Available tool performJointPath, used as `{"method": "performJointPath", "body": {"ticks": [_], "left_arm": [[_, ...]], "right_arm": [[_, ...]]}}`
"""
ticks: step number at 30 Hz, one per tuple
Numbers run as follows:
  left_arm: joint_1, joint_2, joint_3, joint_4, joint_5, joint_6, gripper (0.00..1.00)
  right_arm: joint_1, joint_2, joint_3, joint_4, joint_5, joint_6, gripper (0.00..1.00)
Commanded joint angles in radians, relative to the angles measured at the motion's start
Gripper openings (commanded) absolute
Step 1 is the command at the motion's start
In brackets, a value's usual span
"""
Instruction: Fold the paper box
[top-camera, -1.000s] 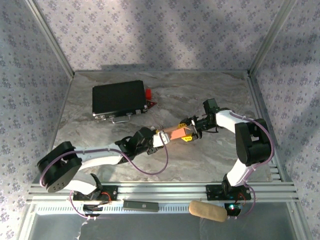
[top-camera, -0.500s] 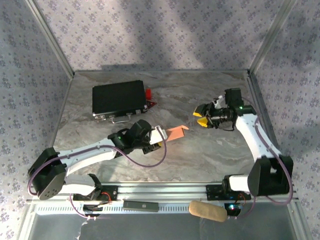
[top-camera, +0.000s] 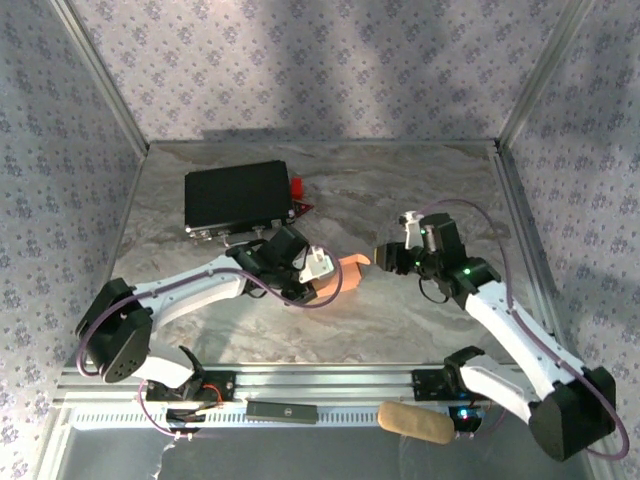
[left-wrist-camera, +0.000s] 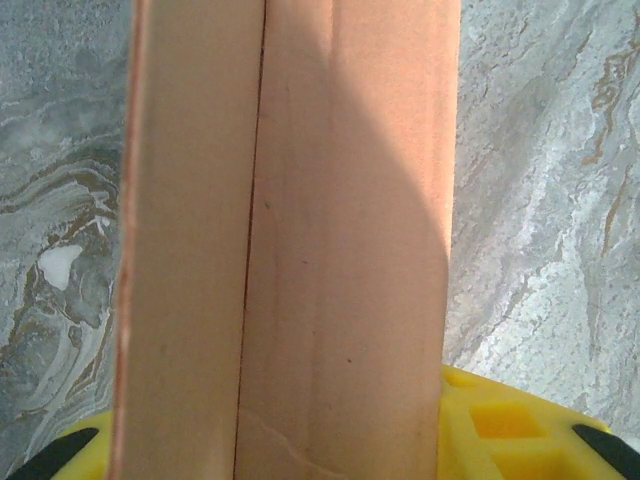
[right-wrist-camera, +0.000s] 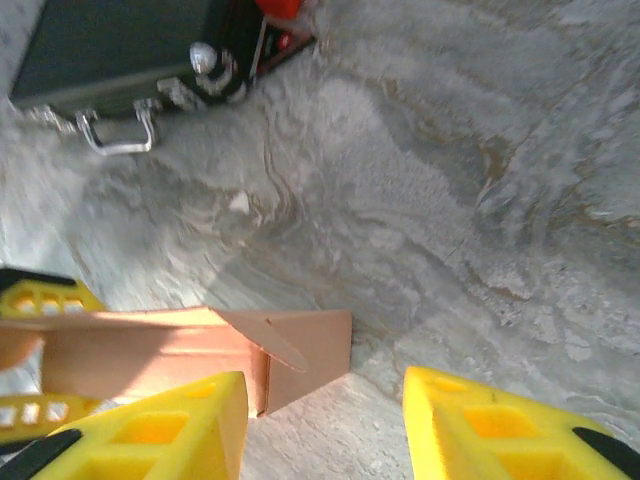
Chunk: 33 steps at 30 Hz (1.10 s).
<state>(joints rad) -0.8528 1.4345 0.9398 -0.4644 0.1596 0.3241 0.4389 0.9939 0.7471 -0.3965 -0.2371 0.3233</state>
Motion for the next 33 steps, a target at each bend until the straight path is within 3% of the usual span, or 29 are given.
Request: {"method": "performJointPath", "body": {"ticks": [1, 7, 18, 33], "left_arm": [[0.021, 0.035, 0.046, -0.088, 0.044, 0.036, 0.38], [0.043, 0.05, 0.053, -0.092, 0.057, 0.063, 0.39], [0.052, 0.053, 0.059, -0.101, 0.055, 0.099, 0.4], [0.056, 0.062, 0.062, -0.092, 0.05, 0.101, 0.41]], "right_arm": [[0.037, 0.063, 0.046, -0.004, 0.033, -0.1, 0.46], [0.117, 0.112, 0.077, -0.017, 0.067, -0.128, 0.45], [0.123, 0.23, 0.166, -0.071, 0.092, -0.17, 0.38], [0.136, 0.275, 0.19, -0.083, 0.085, -0.186, 0.26]]}}
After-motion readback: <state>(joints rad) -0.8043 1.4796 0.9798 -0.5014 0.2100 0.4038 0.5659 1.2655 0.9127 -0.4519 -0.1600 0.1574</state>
